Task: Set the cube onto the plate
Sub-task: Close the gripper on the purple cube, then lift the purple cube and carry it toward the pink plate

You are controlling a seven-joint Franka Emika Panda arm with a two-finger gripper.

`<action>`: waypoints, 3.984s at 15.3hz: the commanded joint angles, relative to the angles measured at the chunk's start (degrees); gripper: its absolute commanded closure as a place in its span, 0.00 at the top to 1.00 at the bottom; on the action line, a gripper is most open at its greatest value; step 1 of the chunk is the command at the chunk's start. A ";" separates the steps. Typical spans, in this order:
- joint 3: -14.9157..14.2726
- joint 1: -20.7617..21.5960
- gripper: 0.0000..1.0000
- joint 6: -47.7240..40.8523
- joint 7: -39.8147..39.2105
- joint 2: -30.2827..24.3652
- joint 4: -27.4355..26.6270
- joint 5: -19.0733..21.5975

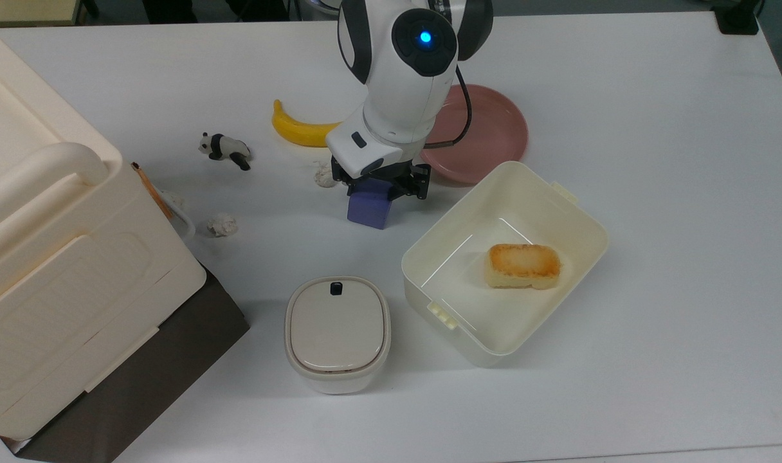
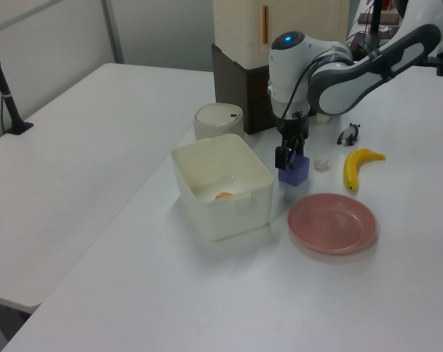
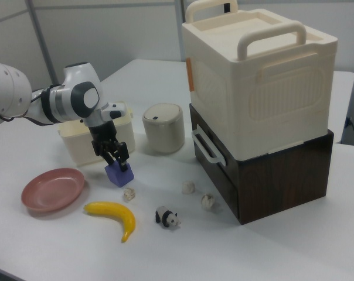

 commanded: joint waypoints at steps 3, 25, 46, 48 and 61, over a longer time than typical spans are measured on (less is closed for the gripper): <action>-0.43 1.15 0.42 0.66 1.61 -0.54 -2.11 -2.03; -0.78 -0.52 1.00 -1.45 1.70 -4.23 0.08 -1.86; 0.45 3.00 0.99 0.22 14.53 1.48 -0.88 -10.56; 0.45 3.17 0.82 0.22 15.67 1.57 -0.97 -10.64; 7.73 3.35 0.28 -6.63 16.73 -2.29 -0.27 -9.94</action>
